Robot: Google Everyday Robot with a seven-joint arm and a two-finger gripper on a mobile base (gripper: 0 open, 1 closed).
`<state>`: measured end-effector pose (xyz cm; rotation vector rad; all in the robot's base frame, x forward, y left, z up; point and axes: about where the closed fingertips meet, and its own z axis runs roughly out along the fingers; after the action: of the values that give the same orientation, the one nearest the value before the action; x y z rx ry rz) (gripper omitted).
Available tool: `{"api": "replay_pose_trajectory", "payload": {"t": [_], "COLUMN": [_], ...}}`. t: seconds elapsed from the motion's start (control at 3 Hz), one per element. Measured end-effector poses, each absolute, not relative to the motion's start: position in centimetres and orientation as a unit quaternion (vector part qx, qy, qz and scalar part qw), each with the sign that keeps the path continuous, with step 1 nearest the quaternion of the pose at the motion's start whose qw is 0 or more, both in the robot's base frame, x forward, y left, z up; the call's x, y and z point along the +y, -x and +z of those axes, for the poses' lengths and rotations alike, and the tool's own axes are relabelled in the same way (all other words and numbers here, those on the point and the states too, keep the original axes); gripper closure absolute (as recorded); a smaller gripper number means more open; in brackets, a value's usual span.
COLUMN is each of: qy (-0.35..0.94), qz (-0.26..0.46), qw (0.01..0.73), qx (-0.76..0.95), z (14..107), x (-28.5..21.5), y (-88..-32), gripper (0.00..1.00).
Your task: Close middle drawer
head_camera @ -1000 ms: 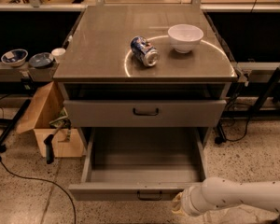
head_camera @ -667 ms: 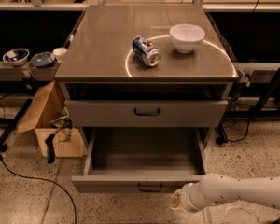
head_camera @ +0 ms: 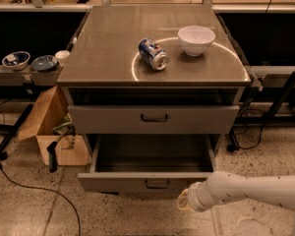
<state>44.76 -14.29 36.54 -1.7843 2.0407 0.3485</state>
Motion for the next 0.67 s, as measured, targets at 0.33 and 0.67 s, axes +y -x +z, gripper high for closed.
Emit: {"api": "replay_pose_trajectory", "payload": {"t": [0.33,0.67], "qy": [0.644,0.647], "qz": [0.111,0.106], "qw": [0.202,0.203], "qx": [0.729,0.728], "z": [36.92,37.26], "x": [-13.95,-13.77], "y": [-48.39,-49.31], "gripper": [1.00,1.00]}}
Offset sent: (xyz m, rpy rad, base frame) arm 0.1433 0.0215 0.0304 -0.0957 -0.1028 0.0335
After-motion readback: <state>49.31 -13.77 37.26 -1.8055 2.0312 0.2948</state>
